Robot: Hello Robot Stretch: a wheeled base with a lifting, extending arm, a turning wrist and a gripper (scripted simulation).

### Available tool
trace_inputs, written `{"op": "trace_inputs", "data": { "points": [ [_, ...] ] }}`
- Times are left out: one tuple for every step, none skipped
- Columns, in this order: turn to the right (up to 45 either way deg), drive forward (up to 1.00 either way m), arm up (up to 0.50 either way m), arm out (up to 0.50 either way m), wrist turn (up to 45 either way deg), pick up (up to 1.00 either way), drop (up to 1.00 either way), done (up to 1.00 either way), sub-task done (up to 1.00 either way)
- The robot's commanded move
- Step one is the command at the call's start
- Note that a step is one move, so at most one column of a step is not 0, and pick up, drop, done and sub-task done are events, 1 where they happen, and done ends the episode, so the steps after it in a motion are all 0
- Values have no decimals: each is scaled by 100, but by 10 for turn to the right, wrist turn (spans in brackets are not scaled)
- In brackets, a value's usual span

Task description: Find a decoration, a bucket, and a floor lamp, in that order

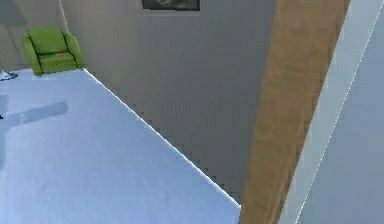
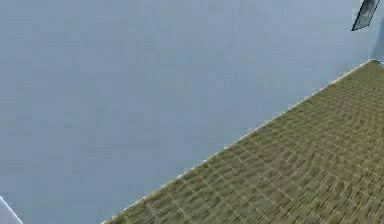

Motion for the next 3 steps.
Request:
{"op": "trace_inputs", "data": {
  "points": [
    [-360, 0, 0, 0, 0, 0, 0, 0, 0],
    [0, 80, 0, 0, 0, 0, 0, 0, 0],
    [-60, 0, 0, 0, 0, 0, 0, 0, 0]
  ]
}}
